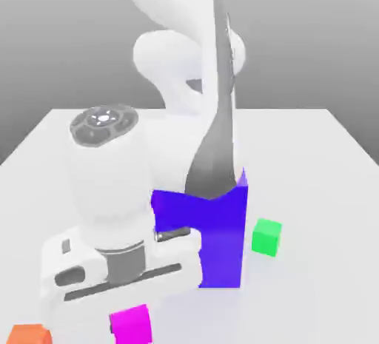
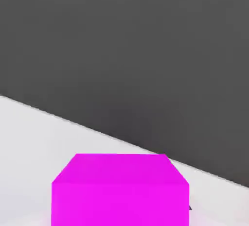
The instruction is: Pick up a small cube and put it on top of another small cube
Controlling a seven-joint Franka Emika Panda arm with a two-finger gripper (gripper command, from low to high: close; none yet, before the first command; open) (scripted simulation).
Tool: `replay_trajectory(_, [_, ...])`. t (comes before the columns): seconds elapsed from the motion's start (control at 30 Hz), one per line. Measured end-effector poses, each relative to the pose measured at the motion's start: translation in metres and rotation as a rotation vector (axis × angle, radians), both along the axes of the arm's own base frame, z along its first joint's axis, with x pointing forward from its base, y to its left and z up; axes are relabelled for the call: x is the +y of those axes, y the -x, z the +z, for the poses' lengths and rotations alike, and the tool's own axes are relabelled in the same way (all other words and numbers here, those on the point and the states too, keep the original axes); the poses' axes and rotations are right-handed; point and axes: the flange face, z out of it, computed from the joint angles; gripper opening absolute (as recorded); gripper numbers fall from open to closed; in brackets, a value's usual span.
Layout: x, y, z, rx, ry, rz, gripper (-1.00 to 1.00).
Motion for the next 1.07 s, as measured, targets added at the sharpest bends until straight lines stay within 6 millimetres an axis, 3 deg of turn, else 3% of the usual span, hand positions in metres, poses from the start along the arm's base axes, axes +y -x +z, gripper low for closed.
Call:
replay_trajectory(0.13, [0.068, 0.025, 0.034, -0.021, 0.013, 0.336, -1.00])
replay_trajectory(0.27, [0.152, 0.080, 0.051, -0.029, 0.038, 0.743, -1.00])
replay_trajectory(0.5, [0.201, 0.184, 0.045, -0.020, 0.069, 1.278, -1.00])
replay_trajectory(0.6, [0.218, 0.234, 0.038, -0.018, 0.077, 1.527, -1.00])
replay_trajectory(0.67, [0.203, 0.249, 0.023, -0.014, 0.059, 1.570, -1.00])
replay_trajectory(0.97, [0.195, 0.258, -0.047, -0.001, 0.029, 1.575, -1.00])
replay_trajectory(1.0, [0.194, 0.259, -0.054, 0.000, 0.030, 1.574, 1.00])
replay_trajectory(1.07, [0.194, 0.259, -0.054, 0.000, 0.030, 1.574, 1.00])
